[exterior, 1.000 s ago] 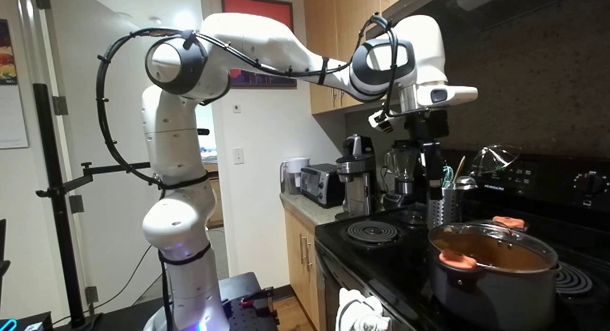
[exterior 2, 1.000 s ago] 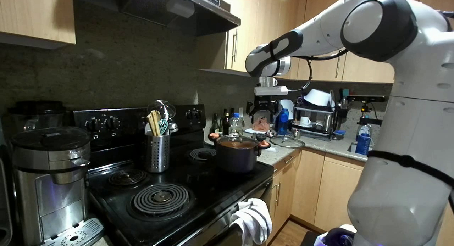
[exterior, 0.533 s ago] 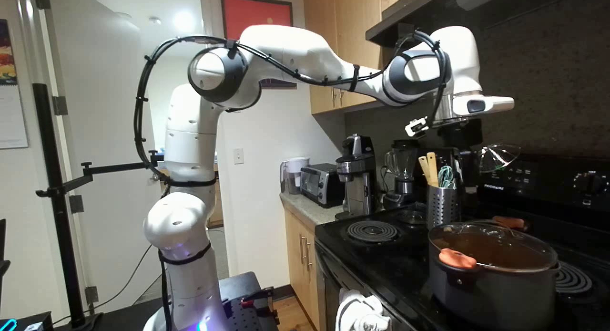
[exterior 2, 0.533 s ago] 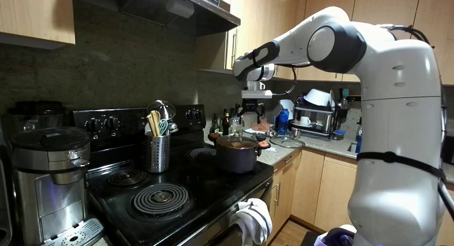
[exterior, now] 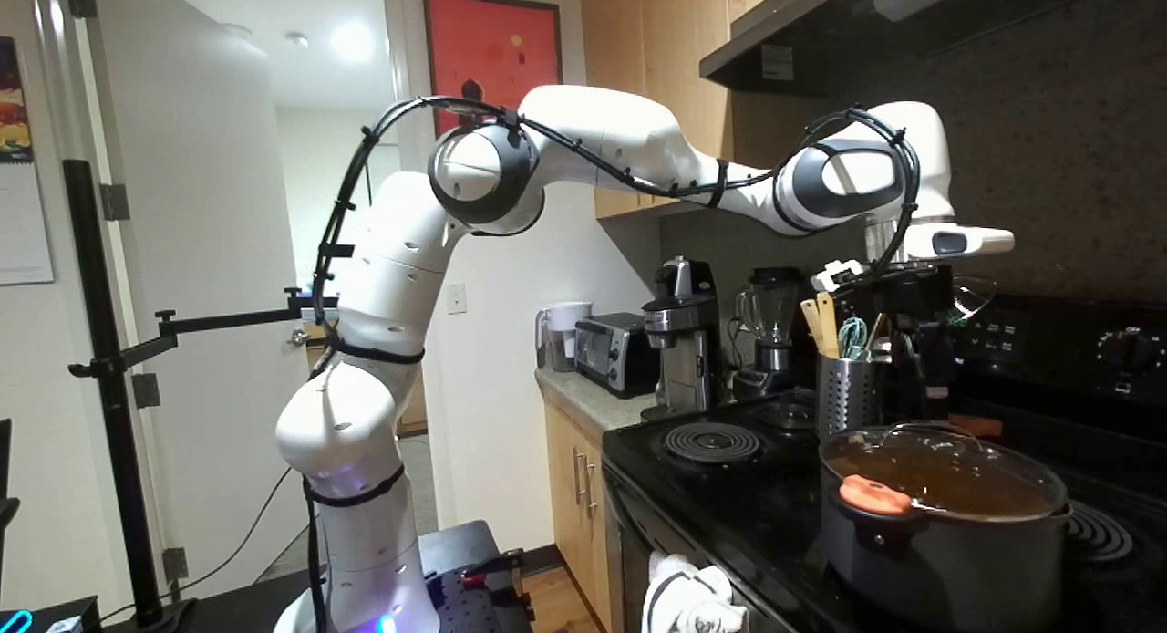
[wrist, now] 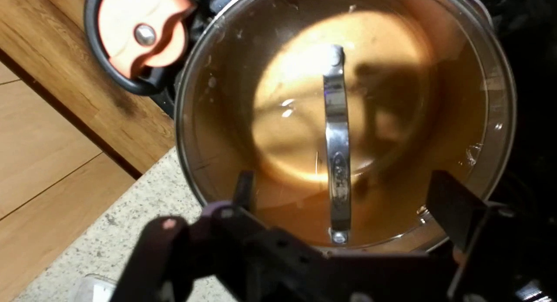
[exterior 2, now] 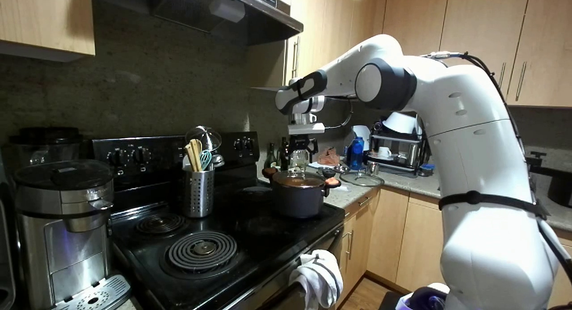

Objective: Take the clear lid from the black pot and place it on the stove then take the white towel and place it in the black pot

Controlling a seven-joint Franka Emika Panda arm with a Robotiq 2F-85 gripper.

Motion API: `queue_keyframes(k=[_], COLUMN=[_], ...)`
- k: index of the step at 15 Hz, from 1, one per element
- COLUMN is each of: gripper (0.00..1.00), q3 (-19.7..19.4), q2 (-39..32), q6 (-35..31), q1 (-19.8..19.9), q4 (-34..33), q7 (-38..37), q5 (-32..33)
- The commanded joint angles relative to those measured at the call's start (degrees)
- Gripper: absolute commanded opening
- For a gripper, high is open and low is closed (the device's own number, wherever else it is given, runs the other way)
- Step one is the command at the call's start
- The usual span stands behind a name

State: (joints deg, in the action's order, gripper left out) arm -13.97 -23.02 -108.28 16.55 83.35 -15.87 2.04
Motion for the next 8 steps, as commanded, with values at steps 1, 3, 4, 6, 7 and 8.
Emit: queue_keyframes(k=[1,3,4,6,7,8], gripper=[1.0,1.0,1.0,1.0,1.0,1.0], q3=[0.3,0.2,0.1,0.2,0.2,0.3], q2=[-3.4,-4.3,-4.7,-5.1,-5.0,-5.0], q6=[3.4,3.3,3.2,3.3,3.2,3.0], q1=[0.4,0.5,0.6,0.8,0.9,1.0], q4=[-4.9,-5.1,-5.2,-5.3,-5.1,-5.0], q7=[1.3,1.4,1.3,1.2,1.2,1.4], q5=[-1.7,-1.4,-1.4,-1.6,-1.8,-1.9])
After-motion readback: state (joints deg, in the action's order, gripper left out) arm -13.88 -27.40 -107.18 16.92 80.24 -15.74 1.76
